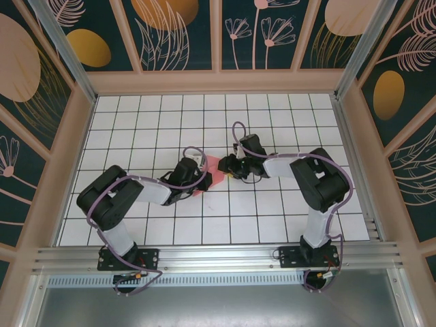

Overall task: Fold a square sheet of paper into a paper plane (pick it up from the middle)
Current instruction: Fourth fold the wing at the center of the table.

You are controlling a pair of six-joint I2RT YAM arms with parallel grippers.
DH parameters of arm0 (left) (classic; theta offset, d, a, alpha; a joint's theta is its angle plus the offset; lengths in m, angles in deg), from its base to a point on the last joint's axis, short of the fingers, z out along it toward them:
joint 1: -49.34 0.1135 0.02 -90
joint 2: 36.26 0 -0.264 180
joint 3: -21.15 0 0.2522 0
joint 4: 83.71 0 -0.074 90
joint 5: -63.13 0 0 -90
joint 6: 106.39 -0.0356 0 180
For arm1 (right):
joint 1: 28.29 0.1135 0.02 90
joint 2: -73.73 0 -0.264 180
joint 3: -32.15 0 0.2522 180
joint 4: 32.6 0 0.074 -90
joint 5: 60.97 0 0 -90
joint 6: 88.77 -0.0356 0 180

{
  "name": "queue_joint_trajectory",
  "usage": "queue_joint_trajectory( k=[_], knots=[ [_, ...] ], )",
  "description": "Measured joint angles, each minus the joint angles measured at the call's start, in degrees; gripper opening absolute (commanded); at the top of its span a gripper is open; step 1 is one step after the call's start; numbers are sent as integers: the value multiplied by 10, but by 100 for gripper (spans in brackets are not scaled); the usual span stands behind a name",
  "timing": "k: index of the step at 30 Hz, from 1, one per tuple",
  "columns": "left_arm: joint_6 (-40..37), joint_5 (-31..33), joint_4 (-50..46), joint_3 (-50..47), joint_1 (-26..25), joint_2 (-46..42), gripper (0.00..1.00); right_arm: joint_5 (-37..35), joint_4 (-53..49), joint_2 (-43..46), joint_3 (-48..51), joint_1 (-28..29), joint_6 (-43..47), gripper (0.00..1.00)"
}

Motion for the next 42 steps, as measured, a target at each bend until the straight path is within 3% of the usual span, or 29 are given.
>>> queue_joint_trajectory(
  k=[13, 28, 42],
  knots=[
    [90, -38, 112, -69, 36, -30, 8, 6, 0, 18, -7, 31, 4, 40],
    [145, -49, 141, -91, 55, -25, 7, 16, -3, -15, -47, 40, 2, 47],
    [182, -57, 153, -97, 67, -11, 7, -29, -52, -70, -110, 49, 4, 54]
  ],
)
